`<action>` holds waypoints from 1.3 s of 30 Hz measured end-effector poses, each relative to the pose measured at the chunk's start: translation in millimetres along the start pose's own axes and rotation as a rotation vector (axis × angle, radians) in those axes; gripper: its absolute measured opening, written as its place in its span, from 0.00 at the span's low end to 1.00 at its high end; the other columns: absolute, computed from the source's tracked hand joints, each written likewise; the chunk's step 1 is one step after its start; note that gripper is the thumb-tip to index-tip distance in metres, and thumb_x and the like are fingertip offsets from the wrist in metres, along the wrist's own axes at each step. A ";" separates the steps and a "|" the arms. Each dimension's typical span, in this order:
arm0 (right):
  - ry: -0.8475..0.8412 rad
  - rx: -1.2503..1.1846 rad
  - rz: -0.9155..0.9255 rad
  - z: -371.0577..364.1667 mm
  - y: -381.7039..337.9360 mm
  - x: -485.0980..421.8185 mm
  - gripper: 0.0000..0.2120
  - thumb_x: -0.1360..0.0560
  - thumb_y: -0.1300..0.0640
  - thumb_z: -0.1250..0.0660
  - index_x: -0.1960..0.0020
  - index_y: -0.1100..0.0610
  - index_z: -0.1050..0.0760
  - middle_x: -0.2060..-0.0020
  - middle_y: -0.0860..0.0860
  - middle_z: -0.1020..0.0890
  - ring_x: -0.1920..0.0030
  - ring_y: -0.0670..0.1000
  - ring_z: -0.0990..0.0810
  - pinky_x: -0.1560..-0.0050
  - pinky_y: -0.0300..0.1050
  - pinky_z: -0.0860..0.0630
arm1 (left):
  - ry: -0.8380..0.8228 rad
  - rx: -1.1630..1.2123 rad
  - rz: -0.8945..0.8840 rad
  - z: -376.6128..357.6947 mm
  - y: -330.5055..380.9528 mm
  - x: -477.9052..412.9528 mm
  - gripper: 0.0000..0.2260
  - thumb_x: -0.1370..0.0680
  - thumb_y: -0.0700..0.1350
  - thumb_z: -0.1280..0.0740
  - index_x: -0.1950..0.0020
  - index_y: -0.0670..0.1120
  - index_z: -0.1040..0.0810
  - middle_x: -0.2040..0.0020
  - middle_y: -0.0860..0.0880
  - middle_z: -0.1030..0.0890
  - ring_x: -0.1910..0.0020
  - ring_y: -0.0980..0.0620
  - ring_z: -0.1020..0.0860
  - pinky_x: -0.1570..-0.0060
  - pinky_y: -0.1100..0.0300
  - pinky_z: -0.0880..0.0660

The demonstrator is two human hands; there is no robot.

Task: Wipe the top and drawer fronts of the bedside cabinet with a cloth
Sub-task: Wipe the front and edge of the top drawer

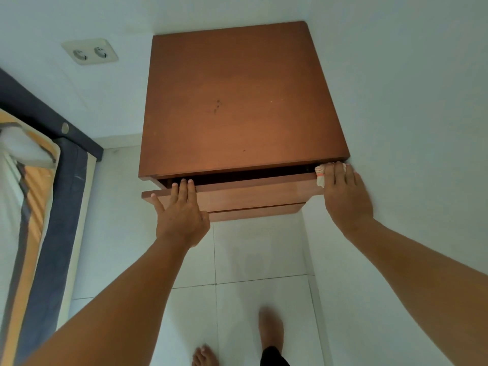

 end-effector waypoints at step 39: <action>0.640 -0.403 0.215 57.8 -224.9 18.8 0.24 0.19 0.51 0.36 0.26 0.57 0.29 0.32 0.55 0.21 0.31 0.57 0.25 0.27 0.56 0.30 | 0.872 0.190 -0.186 -28.3 -90.3 9.9 0.29 0.17 0.62 0.56 0.19 0.53 0.38 0.20 0.53 0.36 0.19 0.53 0.42 0.23 0.34 0.56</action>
Point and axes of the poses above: each hand's wrist, its own x-axis away from the middle knuckle, its own z-axis out of the back of the hand, y = z × x, the point moved 10 cm from there along -x, towards the middle knuckle
